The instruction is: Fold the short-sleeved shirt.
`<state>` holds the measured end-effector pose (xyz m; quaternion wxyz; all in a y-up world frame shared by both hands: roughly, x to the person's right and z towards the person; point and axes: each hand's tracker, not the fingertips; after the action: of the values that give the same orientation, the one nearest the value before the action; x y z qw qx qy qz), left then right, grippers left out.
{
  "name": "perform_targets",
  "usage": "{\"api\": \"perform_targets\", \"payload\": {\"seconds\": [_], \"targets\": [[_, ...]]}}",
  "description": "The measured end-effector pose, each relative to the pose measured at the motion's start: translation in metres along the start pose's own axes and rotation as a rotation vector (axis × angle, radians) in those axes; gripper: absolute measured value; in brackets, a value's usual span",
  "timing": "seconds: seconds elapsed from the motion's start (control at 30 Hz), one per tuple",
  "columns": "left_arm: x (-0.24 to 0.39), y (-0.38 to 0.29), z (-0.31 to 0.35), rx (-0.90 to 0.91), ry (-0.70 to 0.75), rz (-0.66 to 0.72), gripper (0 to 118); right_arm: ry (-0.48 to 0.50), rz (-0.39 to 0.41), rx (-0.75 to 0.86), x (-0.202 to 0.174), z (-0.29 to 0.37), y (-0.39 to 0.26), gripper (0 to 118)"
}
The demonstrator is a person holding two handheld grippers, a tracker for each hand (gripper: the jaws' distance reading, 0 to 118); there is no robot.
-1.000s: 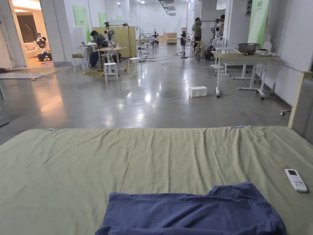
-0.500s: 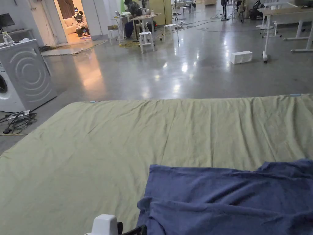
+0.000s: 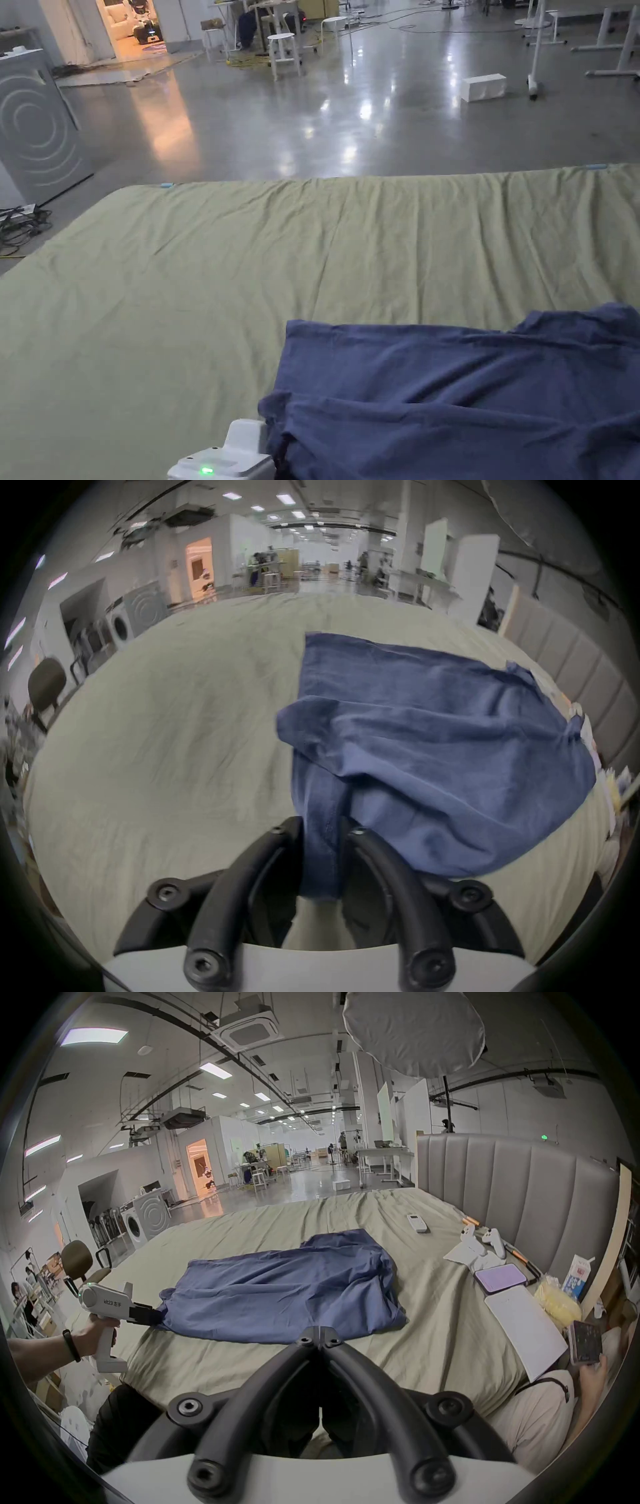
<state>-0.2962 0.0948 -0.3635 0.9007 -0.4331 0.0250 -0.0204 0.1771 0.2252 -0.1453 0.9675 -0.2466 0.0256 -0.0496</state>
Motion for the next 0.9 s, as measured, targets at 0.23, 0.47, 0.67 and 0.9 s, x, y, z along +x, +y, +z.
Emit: {"api": "perform_targets", "payload": {"seconds": [0.23,0.47,0.67,0.9], "targets": [[0.017,0.02,-0.017,-0.166,0.026,-0.166,11,-0.069,0.047,-0.099,0.023,-0.036,0.008,8],[0.017,0.015,-0.016,-0.151,0.027,-0.184,11,-0.053,-0.225,-0.162,0.105,-0.155,0.02,86],[0.012,0.019,-0.016,-0.168,0.003,-0.173,11,-0.126,-0.285,-0.299,0.121,-0.24,0.01,73],[0.002,0.015,-0.017,-0.145,-0.03,-0.13,11,-0.131,-0.114,-0.378,0.106,-0.254,0.001,33]]}}
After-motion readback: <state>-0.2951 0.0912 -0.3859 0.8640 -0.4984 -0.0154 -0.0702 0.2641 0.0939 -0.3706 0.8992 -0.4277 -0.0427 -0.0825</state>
